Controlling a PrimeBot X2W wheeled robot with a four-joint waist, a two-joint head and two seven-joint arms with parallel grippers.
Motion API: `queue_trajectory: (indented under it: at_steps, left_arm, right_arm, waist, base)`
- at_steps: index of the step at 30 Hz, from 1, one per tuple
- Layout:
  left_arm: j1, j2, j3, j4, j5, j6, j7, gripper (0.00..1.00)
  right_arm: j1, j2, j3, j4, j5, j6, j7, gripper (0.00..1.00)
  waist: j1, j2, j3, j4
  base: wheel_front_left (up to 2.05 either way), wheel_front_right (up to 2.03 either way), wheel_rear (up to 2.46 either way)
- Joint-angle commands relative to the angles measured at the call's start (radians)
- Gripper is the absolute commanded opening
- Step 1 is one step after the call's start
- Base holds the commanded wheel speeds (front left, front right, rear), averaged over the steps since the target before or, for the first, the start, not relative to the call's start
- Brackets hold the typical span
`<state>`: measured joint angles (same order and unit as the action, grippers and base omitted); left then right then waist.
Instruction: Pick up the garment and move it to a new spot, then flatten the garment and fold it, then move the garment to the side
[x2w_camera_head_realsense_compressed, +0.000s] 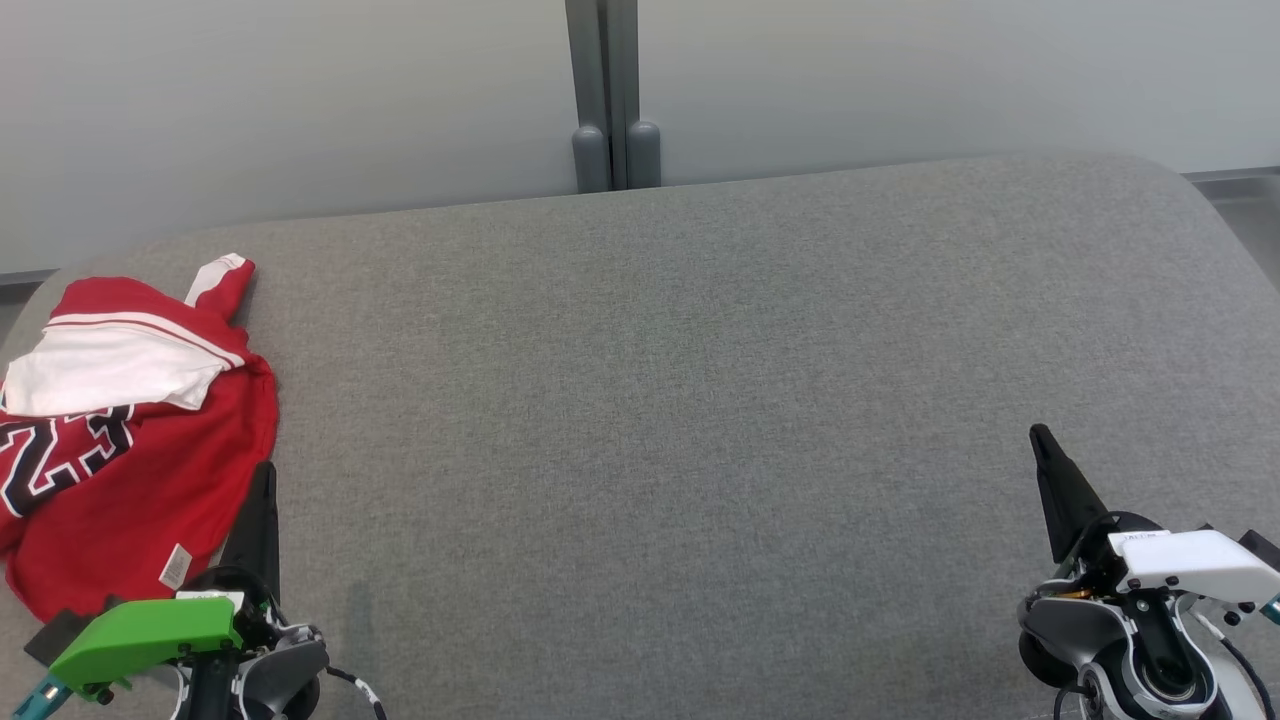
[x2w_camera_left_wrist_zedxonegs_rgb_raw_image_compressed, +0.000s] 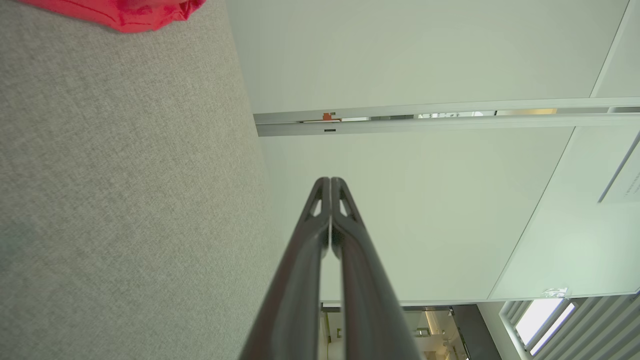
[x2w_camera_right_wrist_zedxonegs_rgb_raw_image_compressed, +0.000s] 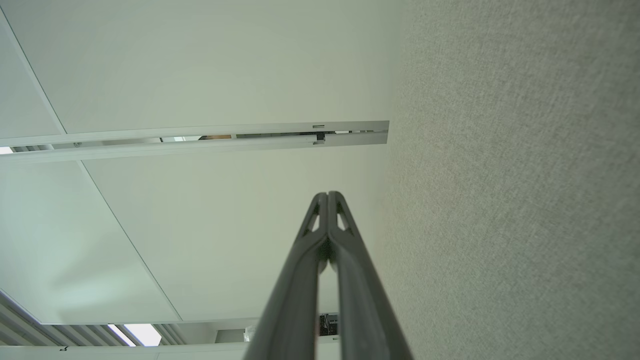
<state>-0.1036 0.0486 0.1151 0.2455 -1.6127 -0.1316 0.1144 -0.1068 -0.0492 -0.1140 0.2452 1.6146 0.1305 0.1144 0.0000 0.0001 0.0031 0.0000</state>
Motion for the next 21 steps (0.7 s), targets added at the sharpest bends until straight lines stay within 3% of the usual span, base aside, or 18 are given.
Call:
queue_trajectory:
  at_steps: [1, 5, 6, 21]
  left_arm:
    - [-0.011, 0.001, 0.001, 0.000, 0.000, -0.002, 0.002, 0.00]
    - [-0.011, 0.001, 0.001, 0.000, 0.000, -0.002, 0.002, 0.00]
    - [0.000, 0.000, 0.000, 0.000, 0.000, 0.000, 0.000, 1.00]
    - [0.027, -0.005, -0.026, -0.012, 0.072, 0.000, -0.058, 1.00]
  right_arm:
    - [-0.005, -0.001, 0.000, 0.001, -0.003, 0.000, 0.001, 0.00]
    - [-0.005, -0.001, 0.000, 0.001, -0.003, 0.000, 0.001, 0.00]
    - [0.000, 0.000, 0.000, 0.000, 0.000, 0.000, 0.000, 1.00]
    - [0.050, 0.002, 0.013, -0.025, -0.095, 0.000, -0.057, 1.00]
  waist:
    - [0.0000, -0.0001, 0.000, 0.000]
    - [0.0000, -0.0001, 0.000, 0.000]
    - [0.0000, -0.0001, 0.000, 0.000]
    - [0.0000, -0.0001, 0.000, 0.001]
  base:
    - [0.00, 0.00, 0.00]
    - [0.00, 0.00, 0.00]
    - [0.00, 0.00, 0.00]
    - [0.00, 0.00, 0.00]
